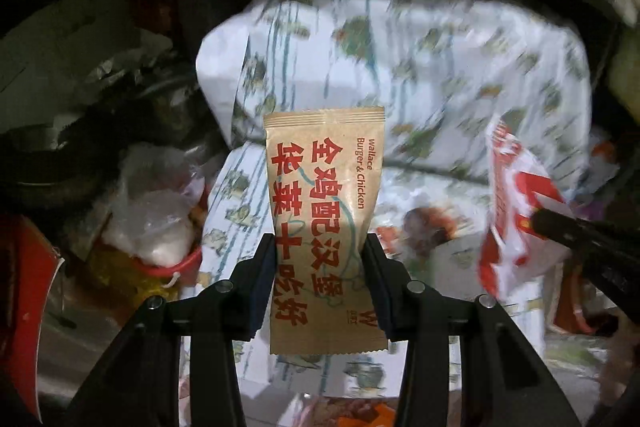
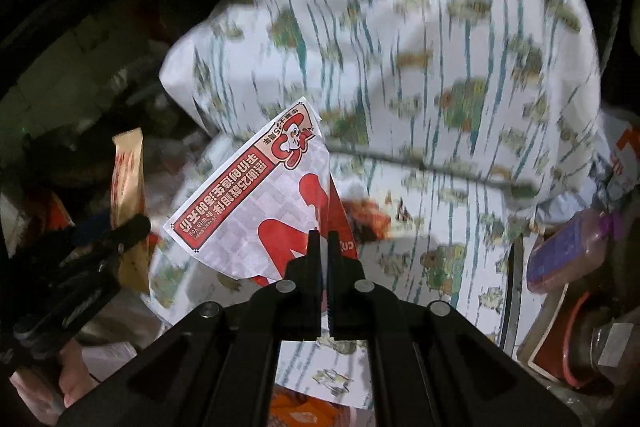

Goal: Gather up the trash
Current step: 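Lift both held wrappers and carry them over the pink basket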

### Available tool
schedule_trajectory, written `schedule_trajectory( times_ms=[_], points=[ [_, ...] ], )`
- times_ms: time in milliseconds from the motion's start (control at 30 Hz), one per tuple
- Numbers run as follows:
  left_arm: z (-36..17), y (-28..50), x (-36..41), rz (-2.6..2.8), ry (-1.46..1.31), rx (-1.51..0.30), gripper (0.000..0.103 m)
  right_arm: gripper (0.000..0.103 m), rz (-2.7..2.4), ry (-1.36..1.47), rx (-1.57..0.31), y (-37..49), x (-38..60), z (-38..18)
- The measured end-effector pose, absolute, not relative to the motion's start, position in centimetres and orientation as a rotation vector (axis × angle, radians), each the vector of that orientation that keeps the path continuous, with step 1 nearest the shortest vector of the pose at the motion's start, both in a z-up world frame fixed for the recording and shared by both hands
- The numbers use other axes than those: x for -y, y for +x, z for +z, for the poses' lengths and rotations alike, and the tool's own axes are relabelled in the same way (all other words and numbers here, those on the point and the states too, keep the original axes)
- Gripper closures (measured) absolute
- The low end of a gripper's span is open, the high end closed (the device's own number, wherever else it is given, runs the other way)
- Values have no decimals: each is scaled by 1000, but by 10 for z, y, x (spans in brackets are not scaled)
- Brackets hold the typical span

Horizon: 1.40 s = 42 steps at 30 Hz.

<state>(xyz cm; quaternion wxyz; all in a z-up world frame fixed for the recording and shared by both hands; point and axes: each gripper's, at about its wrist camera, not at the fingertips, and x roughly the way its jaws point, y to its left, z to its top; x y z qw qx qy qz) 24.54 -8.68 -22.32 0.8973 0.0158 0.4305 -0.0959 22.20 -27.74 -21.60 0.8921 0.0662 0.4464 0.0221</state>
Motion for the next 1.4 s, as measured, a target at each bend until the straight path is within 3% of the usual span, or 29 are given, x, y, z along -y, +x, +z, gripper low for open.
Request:
schedule_trajectory(
  times_ms=[300, 567, 900, 1400],
  points=[
    [-121, 158, 65, -220, 63, -645, 58, 101, 119, 56, -736, 148, 225, -136],
    [-106, 103, 35, -218, 2, -619, 58, 101, 79, 56, -717, 91, 221, -131],
    [-191, 85, 20, -218, -32, -846, 58, 101, 38, 55, -769, 44, 215, -177],
    [-319, 110, 25, -223, -113, -1267, 58, 101, -31, 27, -1123, 60, 220, -304]
  ],
)
